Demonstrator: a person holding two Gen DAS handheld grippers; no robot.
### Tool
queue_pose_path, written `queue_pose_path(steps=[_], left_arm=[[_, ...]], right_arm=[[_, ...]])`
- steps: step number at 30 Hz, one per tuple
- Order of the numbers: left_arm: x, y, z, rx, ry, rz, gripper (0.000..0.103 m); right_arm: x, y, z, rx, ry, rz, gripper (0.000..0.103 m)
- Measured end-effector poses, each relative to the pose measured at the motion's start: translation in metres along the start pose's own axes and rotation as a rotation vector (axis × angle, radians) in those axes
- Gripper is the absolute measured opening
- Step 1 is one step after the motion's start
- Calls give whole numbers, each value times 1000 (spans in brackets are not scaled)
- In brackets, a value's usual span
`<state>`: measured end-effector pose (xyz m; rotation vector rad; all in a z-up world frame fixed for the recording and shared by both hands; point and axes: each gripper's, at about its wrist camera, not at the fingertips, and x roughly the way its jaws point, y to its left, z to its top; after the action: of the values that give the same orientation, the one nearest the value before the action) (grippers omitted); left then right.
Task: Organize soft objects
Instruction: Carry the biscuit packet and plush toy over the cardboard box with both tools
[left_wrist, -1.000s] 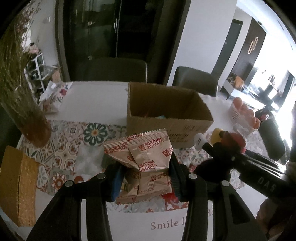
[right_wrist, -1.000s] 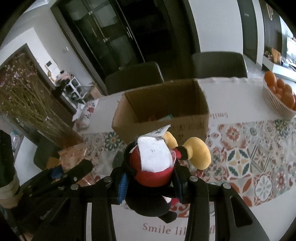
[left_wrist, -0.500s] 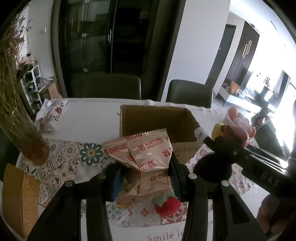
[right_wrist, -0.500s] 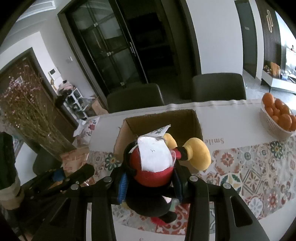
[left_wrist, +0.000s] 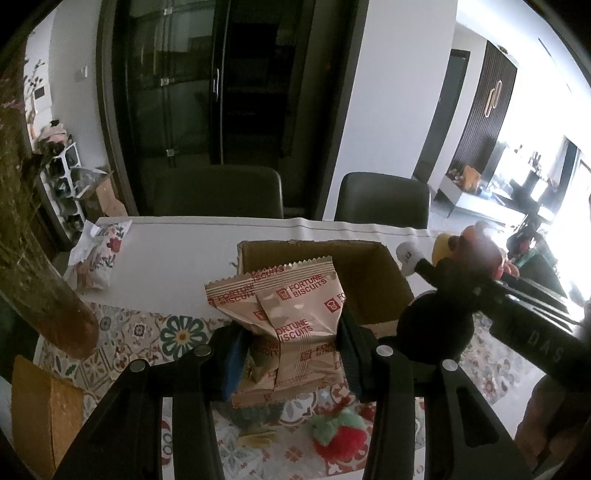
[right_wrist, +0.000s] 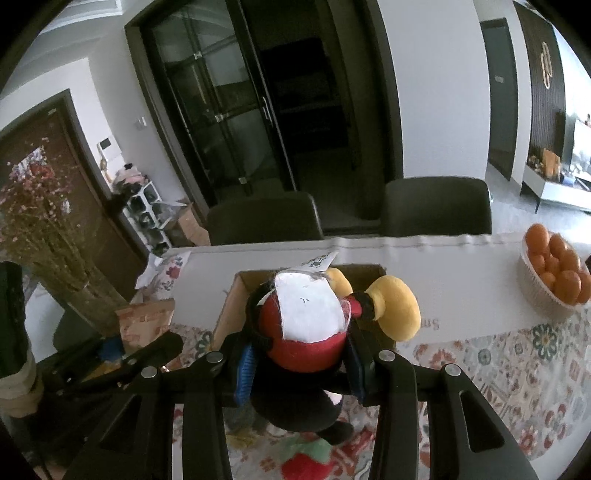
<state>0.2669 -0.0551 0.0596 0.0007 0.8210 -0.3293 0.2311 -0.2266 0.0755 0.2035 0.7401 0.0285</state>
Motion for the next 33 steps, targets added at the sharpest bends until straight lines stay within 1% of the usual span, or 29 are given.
queue_pose_path(steps=[4,9,14,21,27,33], left_arm=[[11,-1,9,11,6,8,44],[28,0,20,18,17,21,44],[51,1,28,26,43,24,44],[83,4,32,27,76,29,44],[113,2,29,30,119,28,44],[138,1,25,46,160,31,44]], right_arm=[[11,-2,13,-15,2,-6,42],[25,-4,27,-55,-1,-33,42],[47,-7,38,-89,19,-41,42],[81,-12,48,-117,52,-64,42],[119,-18,45,-121,144,-55,42],[153,-30,34,-93,245,-44,42]])
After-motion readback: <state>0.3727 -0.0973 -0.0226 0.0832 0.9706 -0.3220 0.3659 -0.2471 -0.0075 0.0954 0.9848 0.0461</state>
